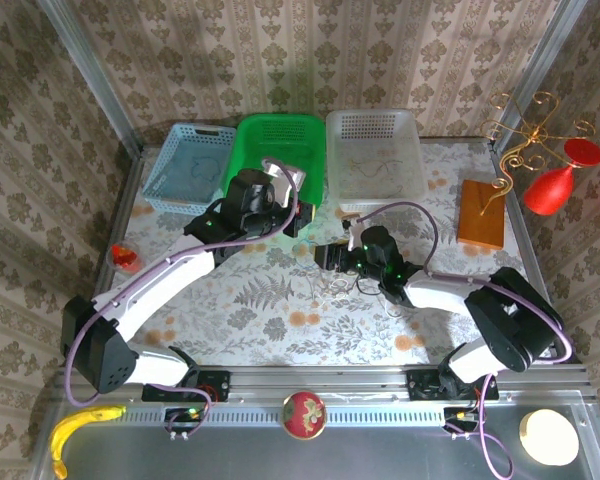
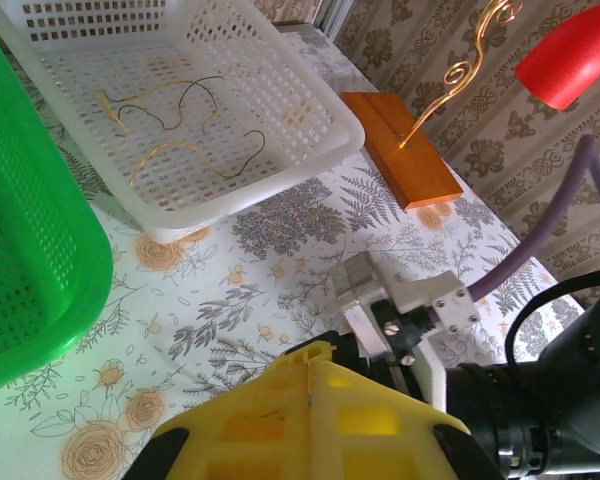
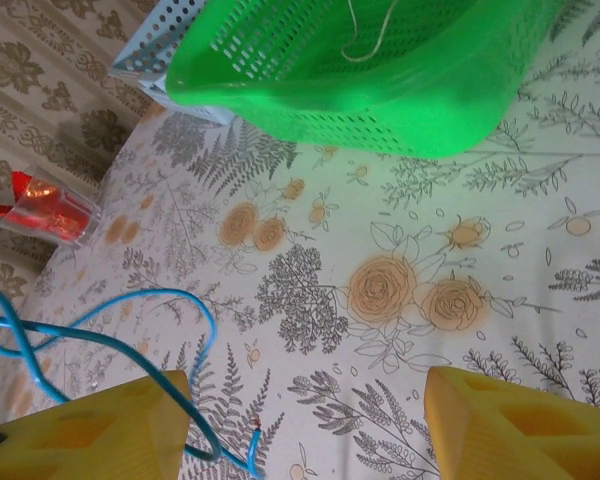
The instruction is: Untangle the cables
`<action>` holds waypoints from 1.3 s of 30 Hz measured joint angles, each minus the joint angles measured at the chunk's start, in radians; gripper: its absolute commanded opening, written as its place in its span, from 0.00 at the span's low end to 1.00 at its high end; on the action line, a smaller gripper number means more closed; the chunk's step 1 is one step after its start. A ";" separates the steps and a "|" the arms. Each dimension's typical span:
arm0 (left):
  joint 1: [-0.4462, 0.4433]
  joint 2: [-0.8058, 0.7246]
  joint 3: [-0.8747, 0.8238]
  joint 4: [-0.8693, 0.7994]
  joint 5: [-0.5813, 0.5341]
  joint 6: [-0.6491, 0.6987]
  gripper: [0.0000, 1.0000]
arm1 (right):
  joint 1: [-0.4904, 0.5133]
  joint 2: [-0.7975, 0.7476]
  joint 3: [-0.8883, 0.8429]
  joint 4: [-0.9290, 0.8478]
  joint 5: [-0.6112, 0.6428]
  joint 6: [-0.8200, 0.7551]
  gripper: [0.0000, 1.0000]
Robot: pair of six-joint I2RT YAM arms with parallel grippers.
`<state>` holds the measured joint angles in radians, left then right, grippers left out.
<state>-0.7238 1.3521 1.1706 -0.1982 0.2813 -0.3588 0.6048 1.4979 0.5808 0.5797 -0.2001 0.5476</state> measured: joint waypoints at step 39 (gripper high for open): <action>0.032 -0.051 0.075 0.010 -0.019 -0.008 0.00 | -0.031 -0.120 -0.108 0.115 -0.048 0.164 0.66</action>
<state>-0.6918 1.3006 1.2453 -0.1883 0.2619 -0.3664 0.5735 1.3781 0.4732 0.6945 -0.2485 0.7113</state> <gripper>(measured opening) 0.050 0.655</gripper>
